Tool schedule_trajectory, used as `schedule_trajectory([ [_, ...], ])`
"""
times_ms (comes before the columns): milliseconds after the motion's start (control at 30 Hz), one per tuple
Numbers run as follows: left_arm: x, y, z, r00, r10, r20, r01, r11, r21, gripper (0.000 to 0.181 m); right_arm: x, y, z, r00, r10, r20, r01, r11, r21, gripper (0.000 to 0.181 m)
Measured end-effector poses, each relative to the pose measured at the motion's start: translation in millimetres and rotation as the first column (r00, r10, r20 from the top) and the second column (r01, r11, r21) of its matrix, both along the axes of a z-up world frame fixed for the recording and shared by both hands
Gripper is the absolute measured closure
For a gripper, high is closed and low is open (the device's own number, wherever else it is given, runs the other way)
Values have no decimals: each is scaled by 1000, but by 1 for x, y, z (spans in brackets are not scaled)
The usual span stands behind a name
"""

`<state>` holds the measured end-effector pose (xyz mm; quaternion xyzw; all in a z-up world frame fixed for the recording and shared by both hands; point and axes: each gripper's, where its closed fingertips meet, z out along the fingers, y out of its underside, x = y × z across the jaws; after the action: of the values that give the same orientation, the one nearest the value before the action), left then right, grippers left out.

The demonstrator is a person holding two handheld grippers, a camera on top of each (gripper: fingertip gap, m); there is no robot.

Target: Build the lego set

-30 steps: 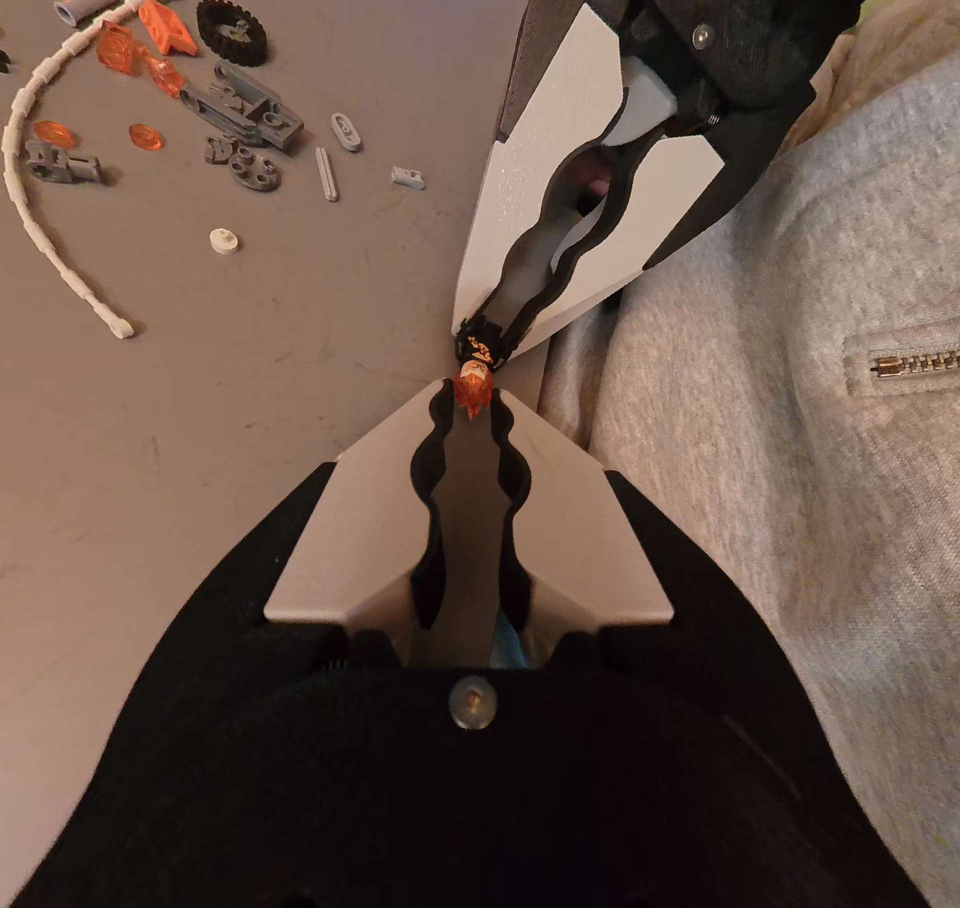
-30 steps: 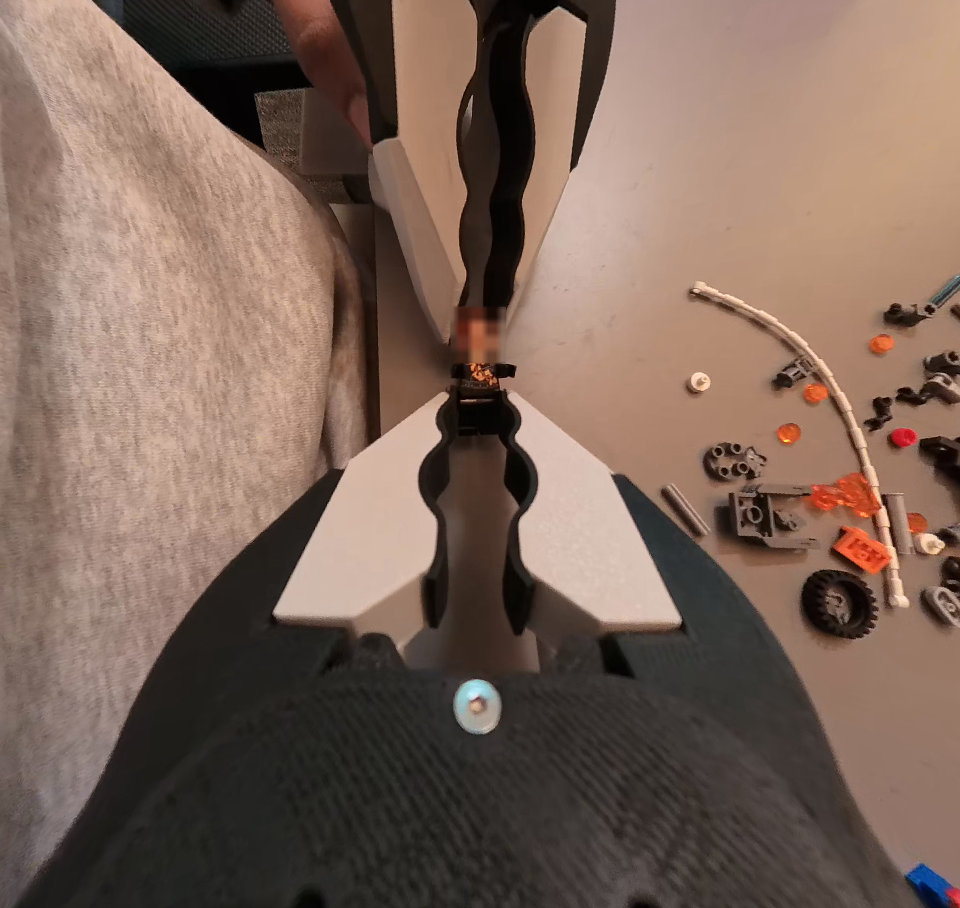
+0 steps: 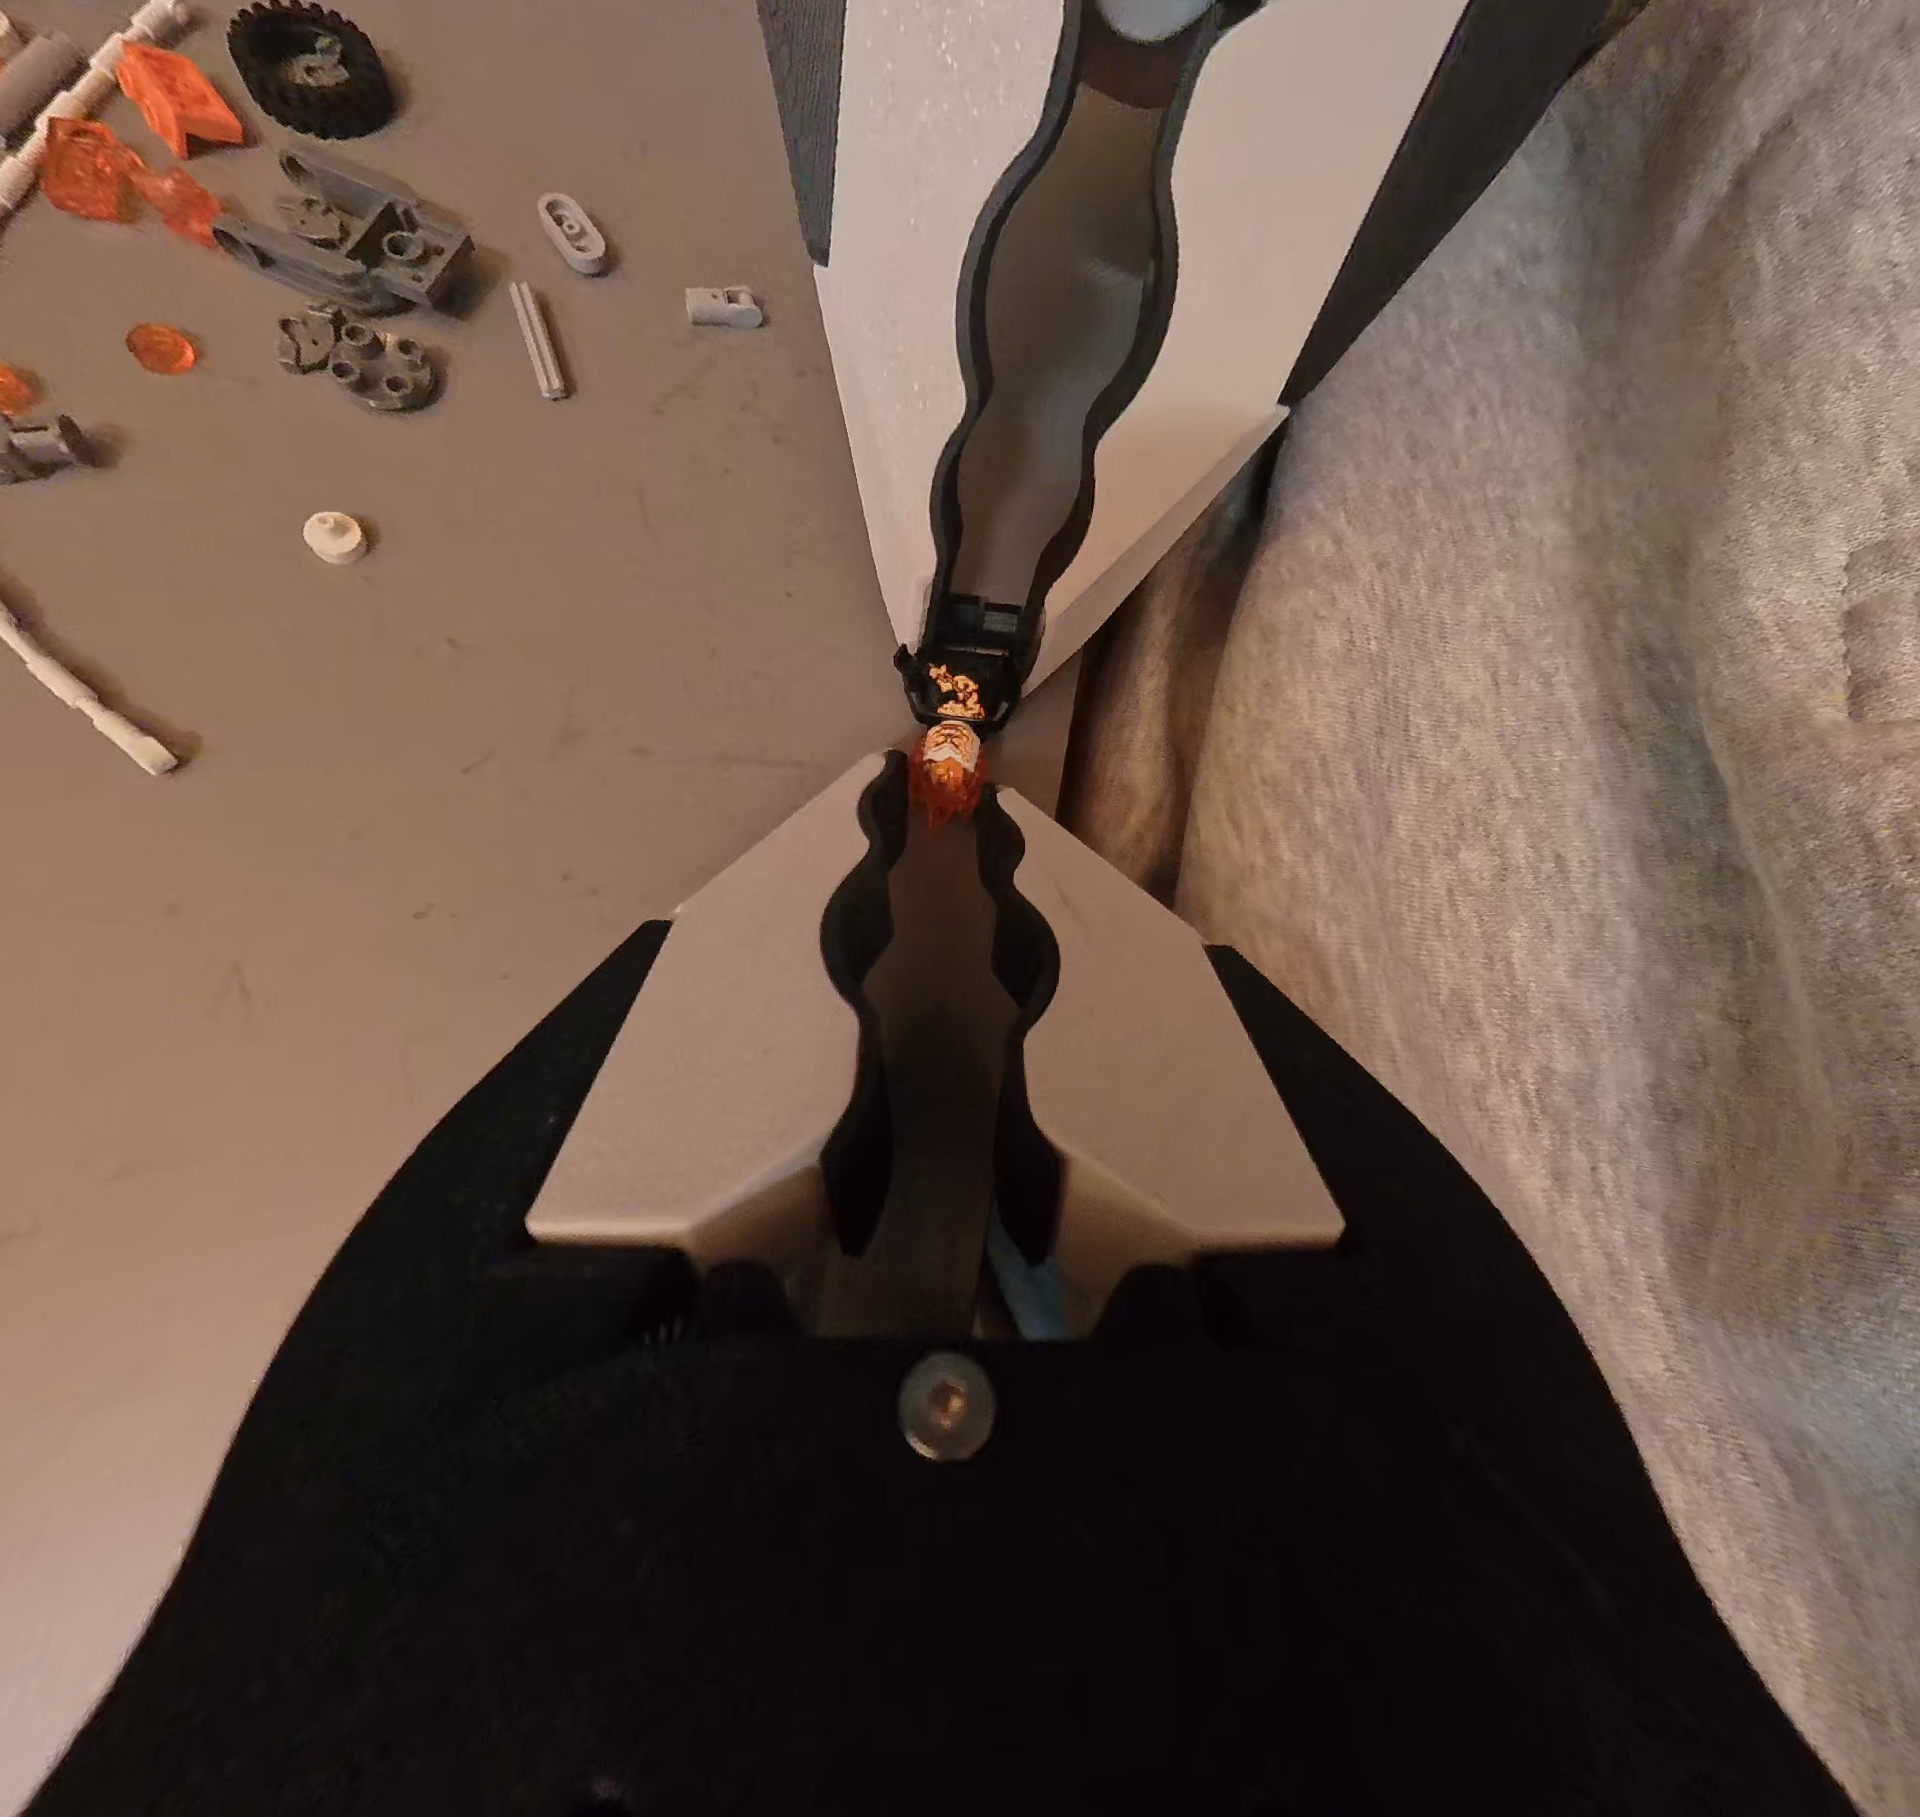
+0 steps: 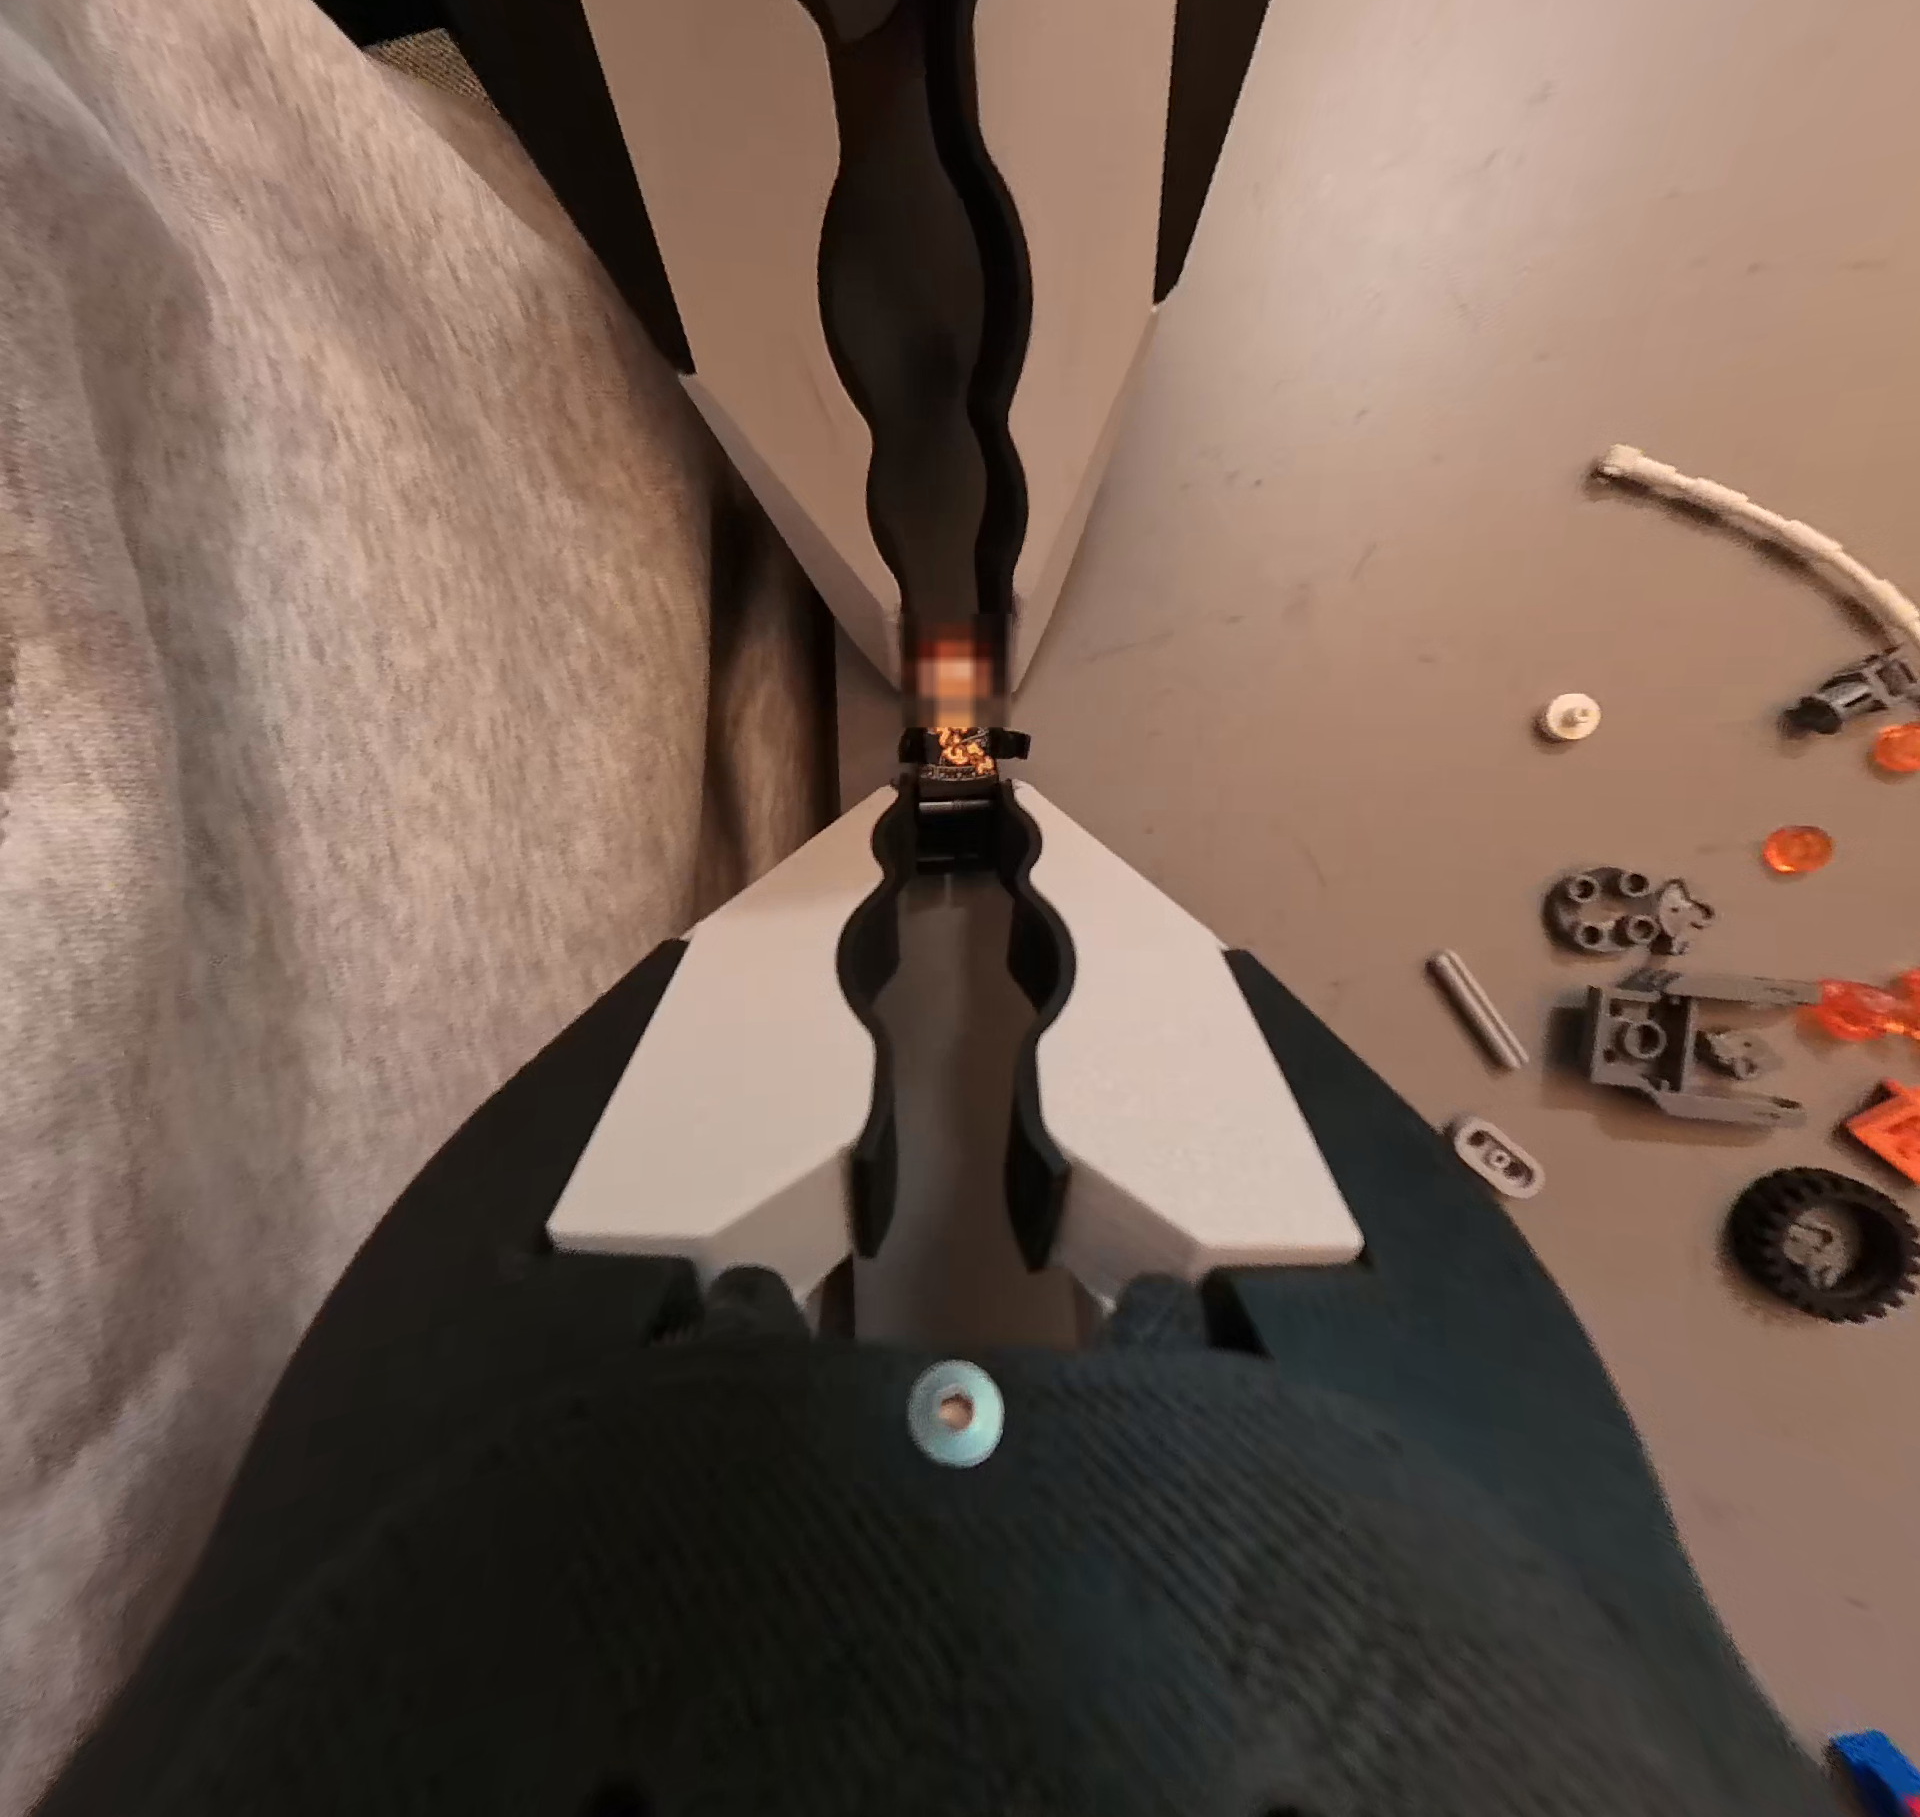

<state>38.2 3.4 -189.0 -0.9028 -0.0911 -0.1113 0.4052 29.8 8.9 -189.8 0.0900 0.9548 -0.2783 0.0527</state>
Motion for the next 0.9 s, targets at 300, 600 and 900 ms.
schedule_trajectory([
  [300,-3,0,4,998,31,61,-33,999,34,163,-5,2,0,1000,-31,4,31,999,-5,168],
  [600,-5,-1,8,995,44,90,-49,997,60,170,-3,2,-1,1000,-19,4,19,1000,-8,168],
  [900,-4,-1,8,993,36,109,-43,997,62,170,-2,3,-1,999,1,-42,0,1000,5,168],
])
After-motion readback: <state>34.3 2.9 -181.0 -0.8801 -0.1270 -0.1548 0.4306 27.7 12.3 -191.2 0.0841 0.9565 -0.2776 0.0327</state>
